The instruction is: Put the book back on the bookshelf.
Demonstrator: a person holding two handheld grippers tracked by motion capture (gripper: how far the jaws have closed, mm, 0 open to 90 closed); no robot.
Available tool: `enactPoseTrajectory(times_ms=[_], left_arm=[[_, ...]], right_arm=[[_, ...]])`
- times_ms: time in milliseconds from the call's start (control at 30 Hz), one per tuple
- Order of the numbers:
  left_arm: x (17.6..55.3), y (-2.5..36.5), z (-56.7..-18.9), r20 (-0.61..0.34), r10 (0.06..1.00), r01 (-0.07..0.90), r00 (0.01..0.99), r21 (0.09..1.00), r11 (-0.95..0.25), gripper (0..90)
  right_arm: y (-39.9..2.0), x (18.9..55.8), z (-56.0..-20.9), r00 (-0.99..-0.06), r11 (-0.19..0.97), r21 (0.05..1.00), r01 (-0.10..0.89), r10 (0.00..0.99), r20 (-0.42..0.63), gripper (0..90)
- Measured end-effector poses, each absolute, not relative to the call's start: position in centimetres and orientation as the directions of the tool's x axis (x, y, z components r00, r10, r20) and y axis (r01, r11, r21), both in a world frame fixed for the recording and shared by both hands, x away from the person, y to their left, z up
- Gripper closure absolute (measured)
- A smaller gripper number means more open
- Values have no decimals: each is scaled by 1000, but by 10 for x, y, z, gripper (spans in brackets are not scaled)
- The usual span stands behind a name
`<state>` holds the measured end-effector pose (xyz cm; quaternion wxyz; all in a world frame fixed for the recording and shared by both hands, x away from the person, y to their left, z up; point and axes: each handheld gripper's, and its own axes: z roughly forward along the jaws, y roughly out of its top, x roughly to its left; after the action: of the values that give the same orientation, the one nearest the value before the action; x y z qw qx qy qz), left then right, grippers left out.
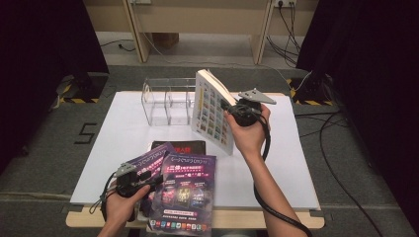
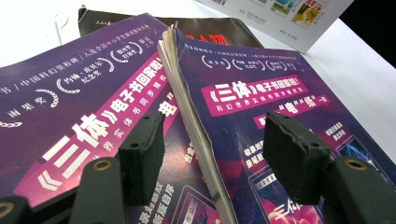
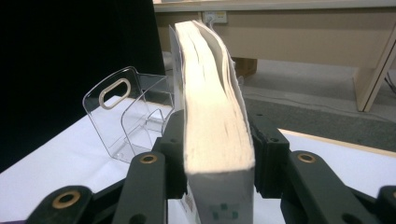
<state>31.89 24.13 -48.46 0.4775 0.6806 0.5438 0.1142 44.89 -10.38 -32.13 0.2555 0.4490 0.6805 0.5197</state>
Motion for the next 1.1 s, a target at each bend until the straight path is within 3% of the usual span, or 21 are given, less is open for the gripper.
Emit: enactPoseTrajectory(times_ms=[400, 1100], left_arm=[[319, 241, -485, -364, 848, 632, 385, 773, 45, 382], [319, 243, -485, -368, 848, 633, 381, 773, 50, 382]], right_arm=[[-98, 459, -311, -469, 154, 900, 408, 881, 62, 738], [-76, 462, -294, -477, 76, 916, 395, 869, 133, 747]])
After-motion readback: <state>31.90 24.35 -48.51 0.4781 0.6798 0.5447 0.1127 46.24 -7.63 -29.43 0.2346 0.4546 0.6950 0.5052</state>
